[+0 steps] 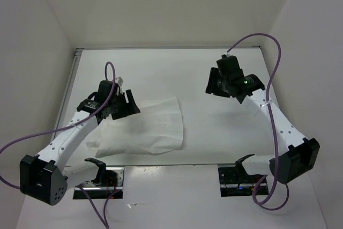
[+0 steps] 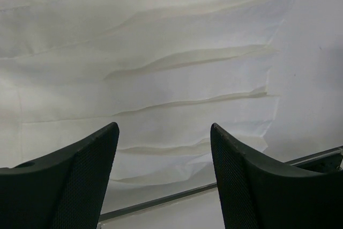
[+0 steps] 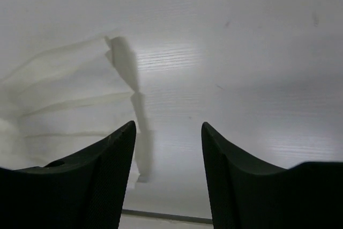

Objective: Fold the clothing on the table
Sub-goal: Flatten the skirt out

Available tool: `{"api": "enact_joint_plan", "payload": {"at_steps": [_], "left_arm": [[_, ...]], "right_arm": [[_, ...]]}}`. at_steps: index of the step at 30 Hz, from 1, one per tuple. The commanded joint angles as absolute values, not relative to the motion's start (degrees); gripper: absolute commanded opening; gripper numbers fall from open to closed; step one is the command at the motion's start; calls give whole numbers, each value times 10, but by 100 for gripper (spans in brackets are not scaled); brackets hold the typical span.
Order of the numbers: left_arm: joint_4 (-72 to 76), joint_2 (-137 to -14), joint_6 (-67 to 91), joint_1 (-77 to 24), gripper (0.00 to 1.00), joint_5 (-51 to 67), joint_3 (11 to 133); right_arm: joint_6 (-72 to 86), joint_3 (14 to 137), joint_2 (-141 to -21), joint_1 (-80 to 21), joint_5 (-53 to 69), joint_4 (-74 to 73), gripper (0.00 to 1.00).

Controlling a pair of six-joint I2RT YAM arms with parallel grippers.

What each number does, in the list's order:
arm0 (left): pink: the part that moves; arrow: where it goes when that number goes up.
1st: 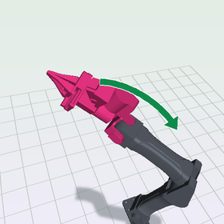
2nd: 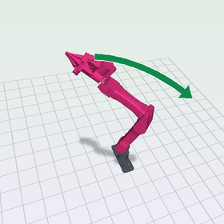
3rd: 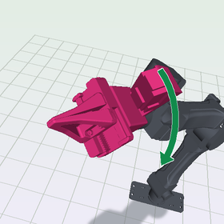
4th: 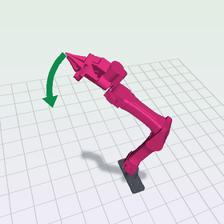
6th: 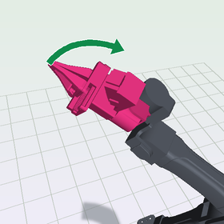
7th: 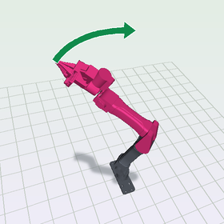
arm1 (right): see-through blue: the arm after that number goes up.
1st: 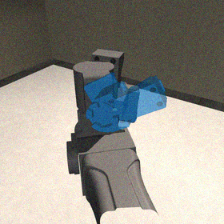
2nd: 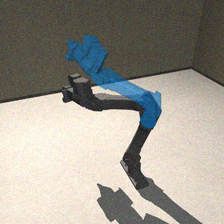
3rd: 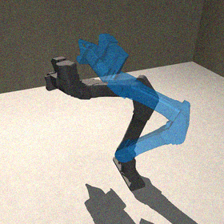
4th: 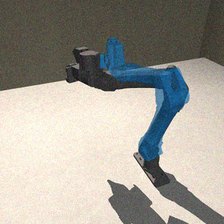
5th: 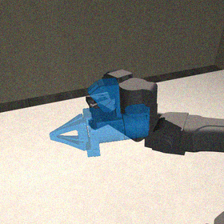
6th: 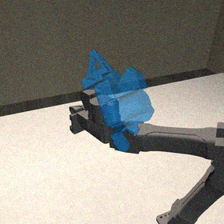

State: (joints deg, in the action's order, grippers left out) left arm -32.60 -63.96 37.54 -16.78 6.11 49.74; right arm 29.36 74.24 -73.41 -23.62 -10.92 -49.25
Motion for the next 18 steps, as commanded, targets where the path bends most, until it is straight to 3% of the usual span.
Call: {"api": "enact_joint_plan", "payload": {"at_steps": [1, 5, 11, 18], "left_arm": [[-336, -627, 362, -164, 76, 45, 519], [-400, -632, 386, -157, 80, -97, 583], [-450, -702, 432, -138, 78, -155, 597], [-479, -855, 488, -133, 76, -214, 578]], "right_arm": [[244, 764, -759, -249, 50, -400, 58], [198, 802, -869, -328, 88, -364, 62], [151, 969, -1072, -441, 81, -382, 61], [139, 1029, -1115, -459, 117, -375, 61]]}}
